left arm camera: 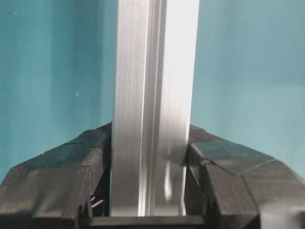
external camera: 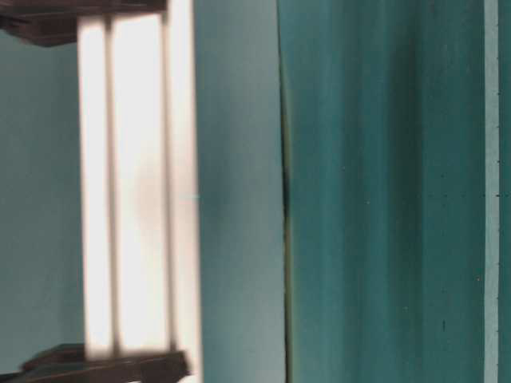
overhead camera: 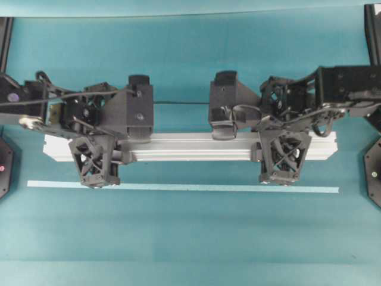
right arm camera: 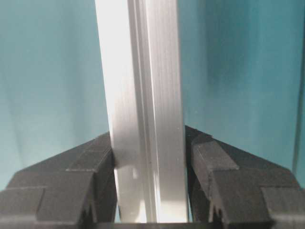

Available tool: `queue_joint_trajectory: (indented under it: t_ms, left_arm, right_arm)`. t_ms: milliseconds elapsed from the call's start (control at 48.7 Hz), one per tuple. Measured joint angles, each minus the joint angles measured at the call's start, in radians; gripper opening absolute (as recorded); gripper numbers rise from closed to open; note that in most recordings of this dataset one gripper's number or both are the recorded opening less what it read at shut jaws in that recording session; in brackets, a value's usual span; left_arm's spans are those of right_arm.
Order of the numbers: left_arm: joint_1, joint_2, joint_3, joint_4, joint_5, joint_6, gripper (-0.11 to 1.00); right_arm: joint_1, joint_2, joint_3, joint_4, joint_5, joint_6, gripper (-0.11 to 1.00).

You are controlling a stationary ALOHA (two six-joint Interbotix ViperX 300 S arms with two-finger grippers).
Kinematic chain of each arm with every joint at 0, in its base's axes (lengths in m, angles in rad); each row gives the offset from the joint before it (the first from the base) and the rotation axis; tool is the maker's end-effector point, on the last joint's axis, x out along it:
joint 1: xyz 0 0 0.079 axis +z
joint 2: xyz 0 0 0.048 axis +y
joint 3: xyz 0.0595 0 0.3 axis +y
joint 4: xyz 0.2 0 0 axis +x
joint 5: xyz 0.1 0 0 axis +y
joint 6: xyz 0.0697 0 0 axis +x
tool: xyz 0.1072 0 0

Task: Lift the metal rail with both hands.
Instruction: 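Raise the rail with both grippers and carry it upward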

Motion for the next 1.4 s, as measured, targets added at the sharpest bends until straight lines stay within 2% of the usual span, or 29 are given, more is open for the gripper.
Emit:
queue_joint_trajectory:
  t_ms: [267,719,1047,1171,1397]
  left_arm:
    - [-0.003,-0.009,-0.107,0.0,0.11,0.0,0.36]
    - [-0.003,-0.014,-0.288,0.003,0.233,0.002,0.36]
    - [0.0,-0.006,-0.433,0.003,0.304,0.008,0.36]
    - [0.003,0.005,-0.483,0.005,0.336,0.008,0.36]
    - [0.003,0.014,-0.518,0.008,0.354,0.008,0.36]
  right_arm:
    - [0.006,0.0,-0.115,0.0,0.117,0.044,0.39]
    - [0.008,0.006,-0.301,-0.005,0.242,0.057,0.39]
    - [0.011,0.04,-0.463,-0.032,0.391,0.066,0.39]
    - [0.011,0.049,-0.508,-0.04,0.41,0.066,0.39]
    - [0.012,0.052,-0.568,-0.052,0.417,0.066,0.39]
